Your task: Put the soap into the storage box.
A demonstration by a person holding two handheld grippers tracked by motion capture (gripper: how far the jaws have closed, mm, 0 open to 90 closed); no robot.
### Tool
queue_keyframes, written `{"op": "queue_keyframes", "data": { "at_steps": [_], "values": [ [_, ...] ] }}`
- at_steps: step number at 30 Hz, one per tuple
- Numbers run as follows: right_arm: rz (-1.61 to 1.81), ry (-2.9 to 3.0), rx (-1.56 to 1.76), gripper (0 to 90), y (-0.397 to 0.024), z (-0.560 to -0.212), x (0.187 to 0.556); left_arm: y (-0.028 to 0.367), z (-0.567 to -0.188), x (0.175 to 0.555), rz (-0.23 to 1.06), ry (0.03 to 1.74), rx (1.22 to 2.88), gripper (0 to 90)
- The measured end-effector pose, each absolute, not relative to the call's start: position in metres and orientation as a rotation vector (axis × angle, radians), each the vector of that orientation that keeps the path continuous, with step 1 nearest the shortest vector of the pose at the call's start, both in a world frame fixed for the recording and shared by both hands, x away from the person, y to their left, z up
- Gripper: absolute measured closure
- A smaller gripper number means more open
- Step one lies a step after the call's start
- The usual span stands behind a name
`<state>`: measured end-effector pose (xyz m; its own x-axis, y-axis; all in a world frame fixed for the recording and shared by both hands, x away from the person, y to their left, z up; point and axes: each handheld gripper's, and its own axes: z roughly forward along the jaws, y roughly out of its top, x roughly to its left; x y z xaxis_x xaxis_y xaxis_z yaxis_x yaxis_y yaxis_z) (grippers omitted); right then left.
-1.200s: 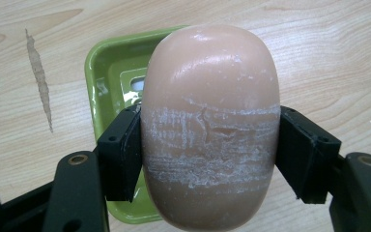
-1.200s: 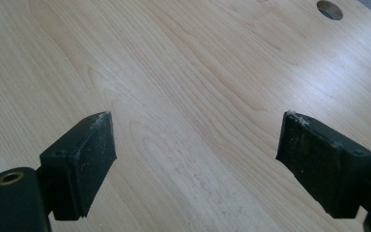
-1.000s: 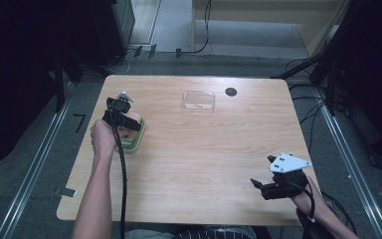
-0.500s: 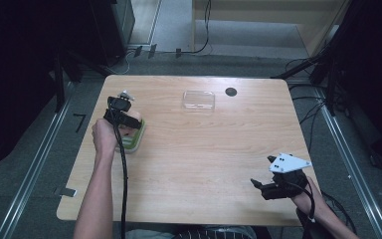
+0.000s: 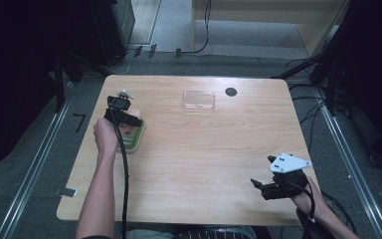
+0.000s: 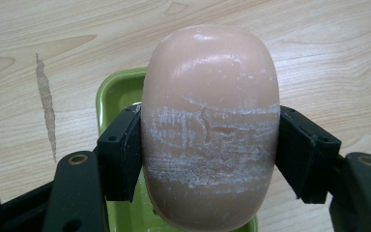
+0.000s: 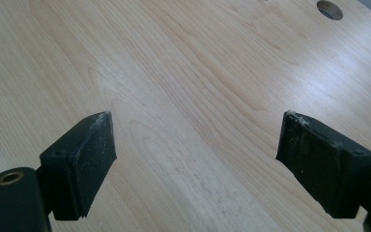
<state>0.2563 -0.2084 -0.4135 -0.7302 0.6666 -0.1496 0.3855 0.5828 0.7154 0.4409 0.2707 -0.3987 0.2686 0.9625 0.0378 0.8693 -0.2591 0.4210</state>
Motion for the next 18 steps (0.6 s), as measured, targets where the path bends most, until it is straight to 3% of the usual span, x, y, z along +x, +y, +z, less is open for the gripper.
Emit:
{"op": "queue_keyframes", "data": {
  "at_steps": [18],
  "values": [
    [0.955, 2.411, 0.843, 13.6, -0.209, -0.414, 0.257, 0.283, -0.421, 0.442, 0.392, 1.758, 2.222, 34.1]
  ]
}}
